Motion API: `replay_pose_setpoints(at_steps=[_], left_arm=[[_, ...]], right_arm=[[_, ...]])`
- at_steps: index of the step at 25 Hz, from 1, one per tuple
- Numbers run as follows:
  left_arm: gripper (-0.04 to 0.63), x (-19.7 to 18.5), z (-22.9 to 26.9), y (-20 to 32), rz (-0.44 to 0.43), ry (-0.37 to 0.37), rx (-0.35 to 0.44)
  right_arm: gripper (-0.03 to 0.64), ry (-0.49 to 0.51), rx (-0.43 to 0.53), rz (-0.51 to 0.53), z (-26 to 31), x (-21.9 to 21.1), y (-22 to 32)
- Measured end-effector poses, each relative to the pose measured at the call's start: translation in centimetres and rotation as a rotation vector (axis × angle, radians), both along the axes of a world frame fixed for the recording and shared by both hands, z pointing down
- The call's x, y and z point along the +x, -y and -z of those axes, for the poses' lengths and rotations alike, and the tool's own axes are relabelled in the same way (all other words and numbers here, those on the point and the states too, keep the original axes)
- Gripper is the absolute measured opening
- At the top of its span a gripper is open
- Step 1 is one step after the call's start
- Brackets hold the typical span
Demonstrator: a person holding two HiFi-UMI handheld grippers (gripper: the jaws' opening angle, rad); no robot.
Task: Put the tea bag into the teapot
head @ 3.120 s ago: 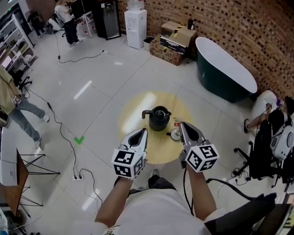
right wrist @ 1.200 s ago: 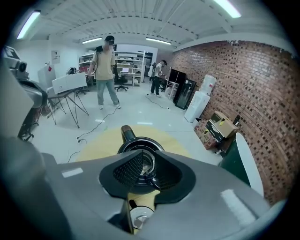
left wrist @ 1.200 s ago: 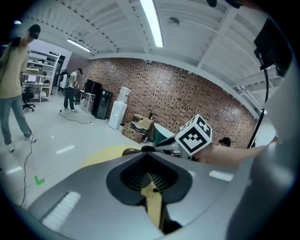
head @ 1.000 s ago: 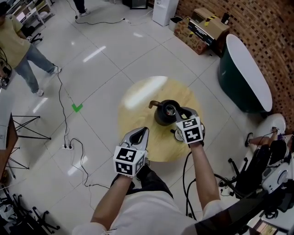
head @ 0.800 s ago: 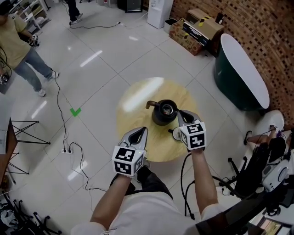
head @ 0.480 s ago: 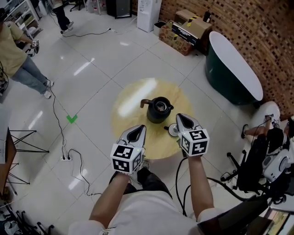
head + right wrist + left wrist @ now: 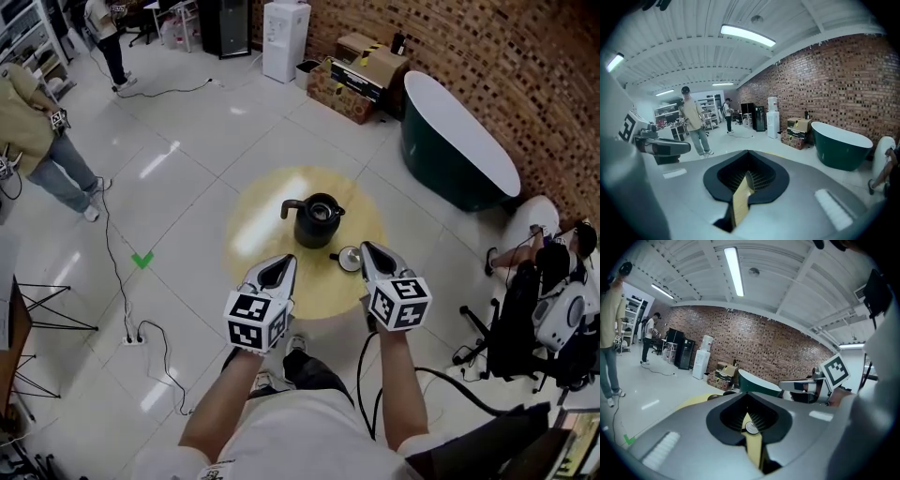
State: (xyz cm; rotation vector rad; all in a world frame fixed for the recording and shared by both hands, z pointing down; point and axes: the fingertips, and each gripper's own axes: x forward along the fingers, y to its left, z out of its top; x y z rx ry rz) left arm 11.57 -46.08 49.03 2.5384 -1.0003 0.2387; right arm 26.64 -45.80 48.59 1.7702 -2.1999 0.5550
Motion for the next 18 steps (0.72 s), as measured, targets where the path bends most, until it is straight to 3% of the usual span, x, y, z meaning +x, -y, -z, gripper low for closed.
replay_pose_setpoints(at_steps=[18], left_arm=[[0.012, -6.7, 3.1, -7.6, -0.012, -0.025, 0.083]], right_arm=[[0.002, 0.009, 0.103, -0.029, 4.1, -7.0, -9.1]])
